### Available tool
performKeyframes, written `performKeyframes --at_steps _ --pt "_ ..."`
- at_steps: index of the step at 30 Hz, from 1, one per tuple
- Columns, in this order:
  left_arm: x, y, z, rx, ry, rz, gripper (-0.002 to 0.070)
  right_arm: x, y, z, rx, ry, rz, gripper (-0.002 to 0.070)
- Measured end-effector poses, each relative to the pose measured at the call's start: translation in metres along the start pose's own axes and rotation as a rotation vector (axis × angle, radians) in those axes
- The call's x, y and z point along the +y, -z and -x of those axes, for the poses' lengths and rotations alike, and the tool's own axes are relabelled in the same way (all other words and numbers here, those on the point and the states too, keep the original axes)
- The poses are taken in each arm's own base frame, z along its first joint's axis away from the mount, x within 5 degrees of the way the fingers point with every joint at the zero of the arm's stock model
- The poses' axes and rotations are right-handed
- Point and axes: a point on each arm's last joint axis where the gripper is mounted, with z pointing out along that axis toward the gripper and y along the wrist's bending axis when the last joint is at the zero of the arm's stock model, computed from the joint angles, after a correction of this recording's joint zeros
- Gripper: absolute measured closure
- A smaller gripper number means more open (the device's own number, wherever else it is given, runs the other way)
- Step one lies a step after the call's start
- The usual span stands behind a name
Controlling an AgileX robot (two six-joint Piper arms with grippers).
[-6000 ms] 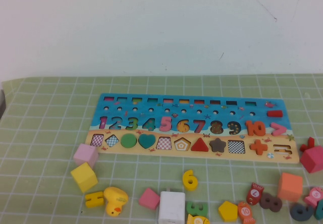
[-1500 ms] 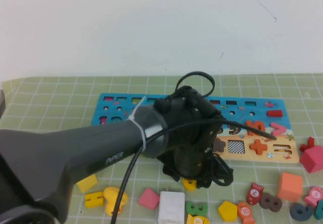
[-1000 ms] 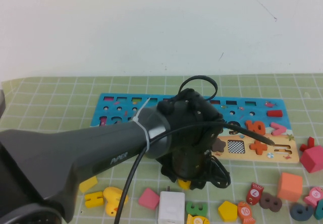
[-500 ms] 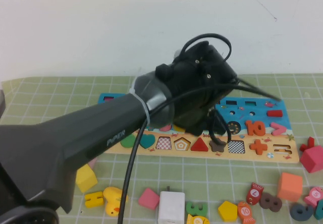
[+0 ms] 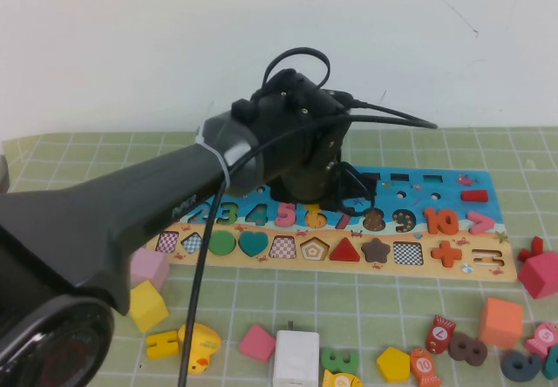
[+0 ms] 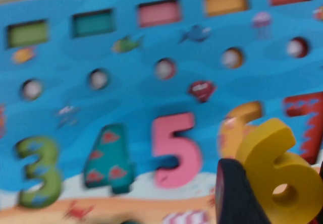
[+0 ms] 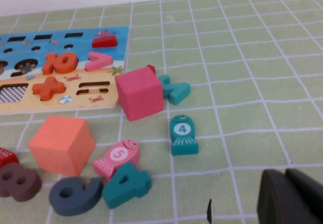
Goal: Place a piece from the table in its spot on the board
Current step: Place the "number 6" into the hole of the number 6
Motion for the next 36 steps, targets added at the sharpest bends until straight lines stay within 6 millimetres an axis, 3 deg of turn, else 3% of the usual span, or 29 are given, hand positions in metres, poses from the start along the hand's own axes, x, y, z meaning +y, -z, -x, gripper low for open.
performKeyframes --at_steps 12,36 --pt "-0.007 -0.034 -0.008 0.016 -0.055 -0.014 0.0394 0.000 0.000 0.000 0.000 0.000 0.000 0.0679" --pt "-0.004 -0.044 -0.008 0.000 -0.119 0.029 0.0394 0.000 0.000 0.000 0.000 0.016 0.000 0.0679"
